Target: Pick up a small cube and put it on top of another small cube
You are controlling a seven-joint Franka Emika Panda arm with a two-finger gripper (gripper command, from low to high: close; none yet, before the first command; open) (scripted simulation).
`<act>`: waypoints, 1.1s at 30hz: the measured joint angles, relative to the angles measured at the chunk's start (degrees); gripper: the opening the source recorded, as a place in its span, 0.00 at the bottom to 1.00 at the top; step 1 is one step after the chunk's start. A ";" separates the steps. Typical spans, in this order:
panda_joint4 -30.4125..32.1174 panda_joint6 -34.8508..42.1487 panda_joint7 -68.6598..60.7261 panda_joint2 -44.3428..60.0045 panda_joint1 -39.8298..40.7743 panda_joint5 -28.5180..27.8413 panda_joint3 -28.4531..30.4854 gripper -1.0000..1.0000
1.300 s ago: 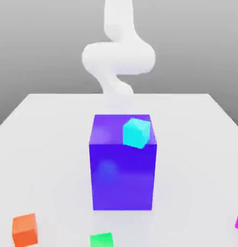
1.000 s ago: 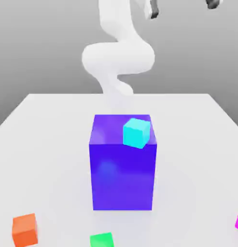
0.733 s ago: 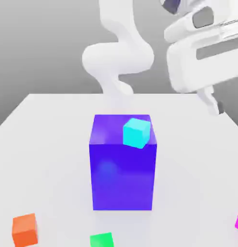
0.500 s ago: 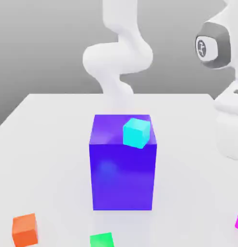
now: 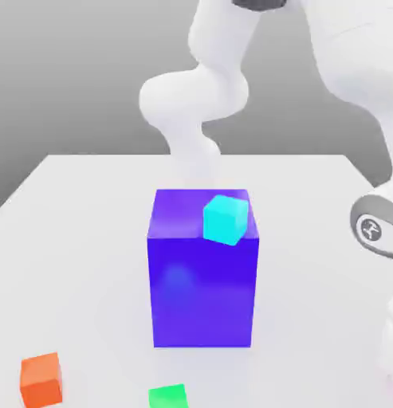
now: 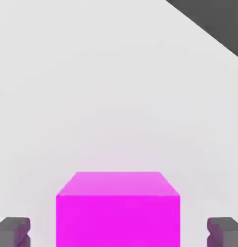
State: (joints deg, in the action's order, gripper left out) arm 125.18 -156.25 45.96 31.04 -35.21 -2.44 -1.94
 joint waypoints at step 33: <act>7.90 7.96 -34.79 -15.47 28.68 7.58 11.67 0.00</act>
State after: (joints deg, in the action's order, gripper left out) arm 133.08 -148.29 11.18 15.57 -6.53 5.14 9.73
